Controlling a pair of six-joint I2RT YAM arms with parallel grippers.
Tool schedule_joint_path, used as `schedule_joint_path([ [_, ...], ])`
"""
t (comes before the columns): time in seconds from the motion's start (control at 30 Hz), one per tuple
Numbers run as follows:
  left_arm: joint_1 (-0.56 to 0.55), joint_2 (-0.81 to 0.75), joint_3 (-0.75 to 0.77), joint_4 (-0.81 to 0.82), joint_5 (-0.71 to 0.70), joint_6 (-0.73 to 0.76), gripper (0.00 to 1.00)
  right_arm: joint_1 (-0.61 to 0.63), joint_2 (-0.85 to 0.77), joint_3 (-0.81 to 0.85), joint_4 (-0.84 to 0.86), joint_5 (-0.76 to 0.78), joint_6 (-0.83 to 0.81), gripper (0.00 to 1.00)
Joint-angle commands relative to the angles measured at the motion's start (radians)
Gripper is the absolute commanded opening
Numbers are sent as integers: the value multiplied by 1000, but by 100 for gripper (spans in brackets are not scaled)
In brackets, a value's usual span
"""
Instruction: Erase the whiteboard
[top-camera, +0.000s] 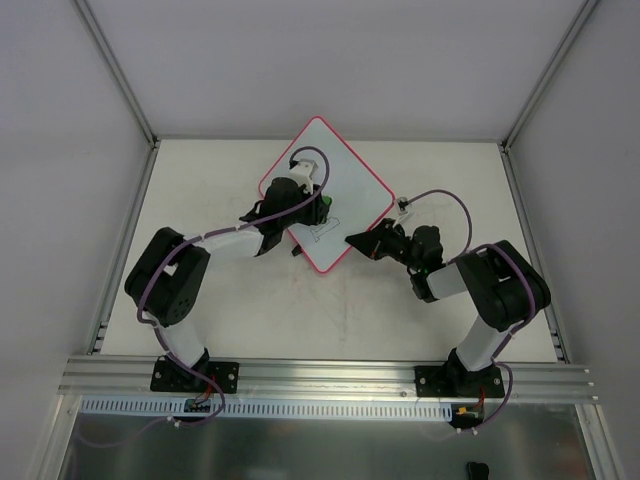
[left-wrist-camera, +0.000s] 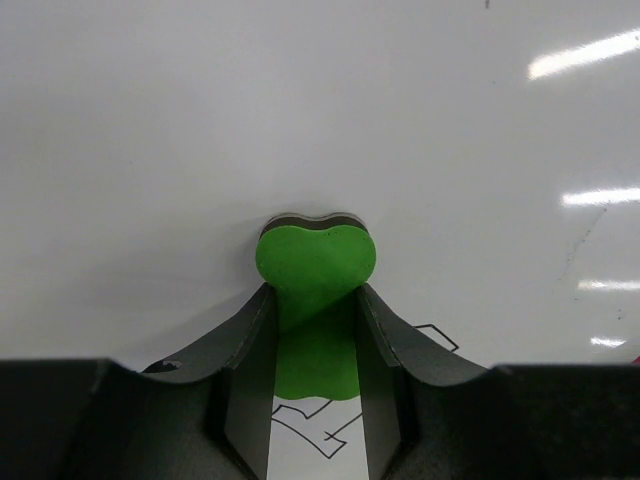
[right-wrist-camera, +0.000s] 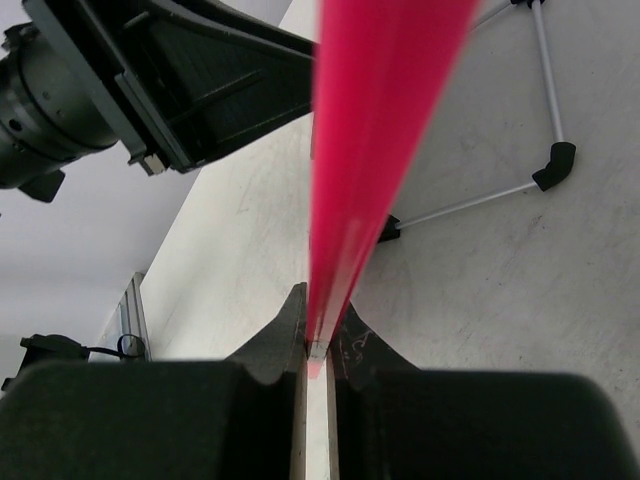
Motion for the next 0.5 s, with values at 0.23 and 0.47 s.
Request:
schedule_joint_path([
  [0.23, -212, 92, -59, -171, 64, 96, 0, 82, -65, -13, 241, -435, -58, 0],
  [0.47, -257, 89, -84, -165, 142, 152, 0, 85, -60, -5, 239, -438, -55, 0],
])
